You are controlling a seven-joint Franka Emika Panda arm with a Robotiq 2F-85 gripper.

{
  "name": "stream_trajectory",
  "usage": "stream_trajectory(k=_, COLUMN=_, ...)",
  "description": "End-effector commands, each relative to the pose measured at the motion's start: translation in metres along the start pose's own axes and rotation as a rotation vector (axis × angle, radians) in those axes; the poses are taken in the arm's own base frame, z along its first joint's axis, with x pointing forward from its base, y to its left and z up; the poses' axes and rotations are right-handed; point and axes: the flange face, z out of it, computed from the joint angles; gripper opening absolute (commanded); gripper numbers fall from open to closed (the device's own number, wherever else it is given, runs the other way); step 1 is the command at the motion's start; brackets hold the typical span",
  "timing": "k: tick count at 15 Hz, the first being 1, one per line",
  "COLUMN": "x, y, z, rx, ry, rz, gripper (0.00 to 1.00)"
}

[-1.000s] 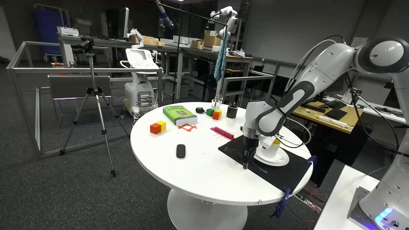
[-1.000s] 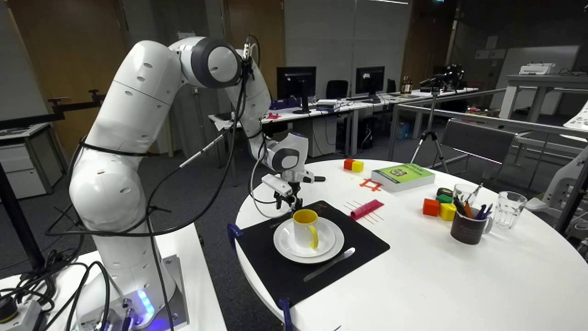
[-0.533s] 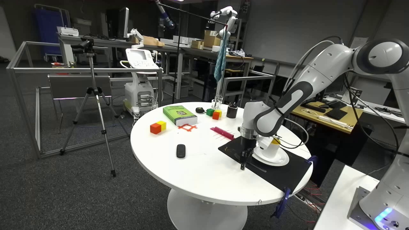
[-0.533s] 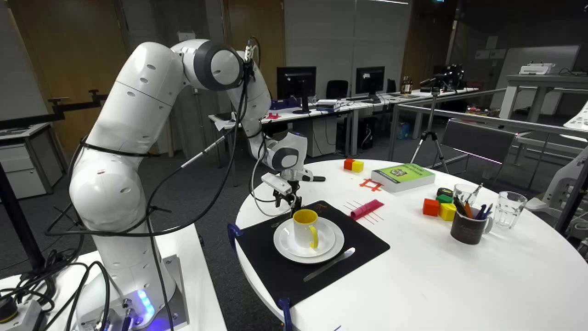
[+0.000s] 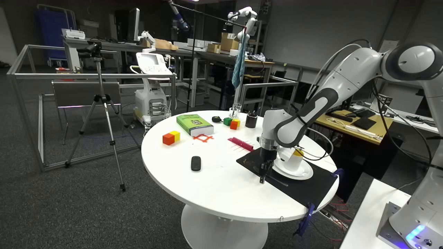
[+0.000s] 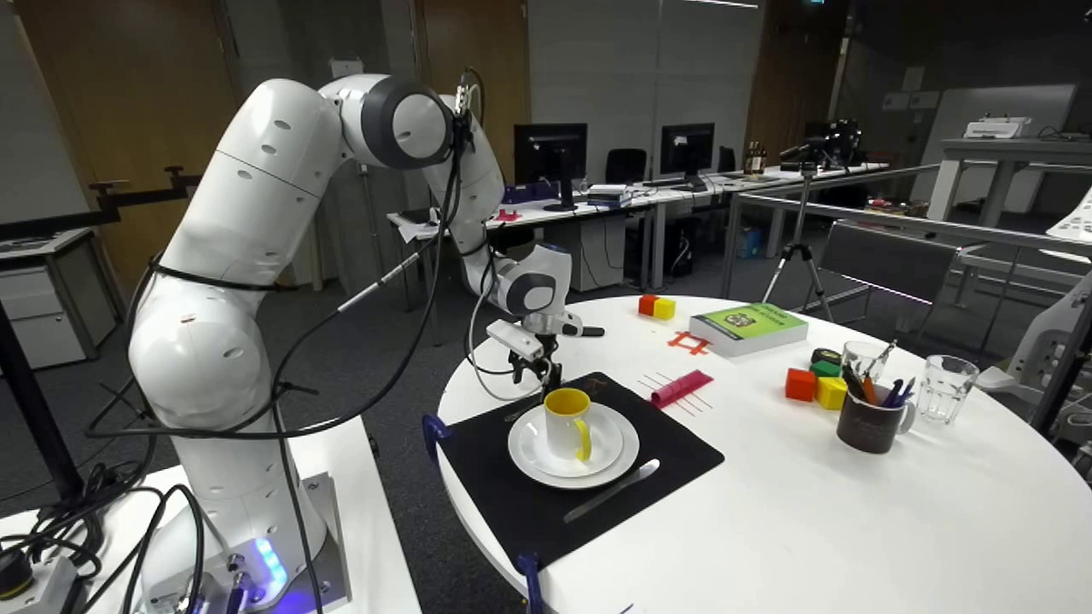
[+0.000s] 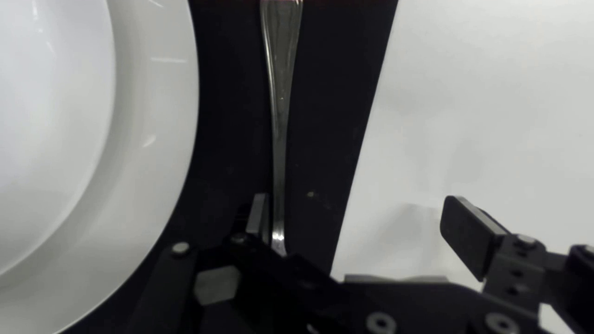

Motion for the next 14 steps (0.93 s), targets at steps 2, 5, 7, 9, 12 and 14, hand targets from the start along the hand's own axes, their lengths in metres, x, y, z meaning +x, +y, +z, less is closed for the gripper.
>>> stream_trajectory(k=2, x=0.001, y=0.007, z=-0.006, rx=-0.032, ry=-0.024, rz=0.004, gripper=1.00)
stream_trajectory(k=5, x=0.000, y=0.013, z=-0.006, rx=-0.037, ry=-0.023, rz=0.014, gripper=1.00)
stream_trajectory(k=7, x=0.000, y=0.015, z=-0.006, rx=-0.038, ry=-0.022, rz=0.017, gripper=0.92)
stream_trajectory(k=9, x=0.000, y=0.016, z=-0.007, rx=-0.039, ry=-0.022, rz=0.016, gripper=0.66)
stream_trajectory(k=12, x=0.001, y=0.018, z=-0.007, rx=-0.042, ry=-0.022, rz=0.018, gripper=0.42)
stream_trajectory(k=14, x=0.001, y=0.018, z=-0.009, rx=-0.046, ry=-0.021, rz=0.018, gripper=0.27)
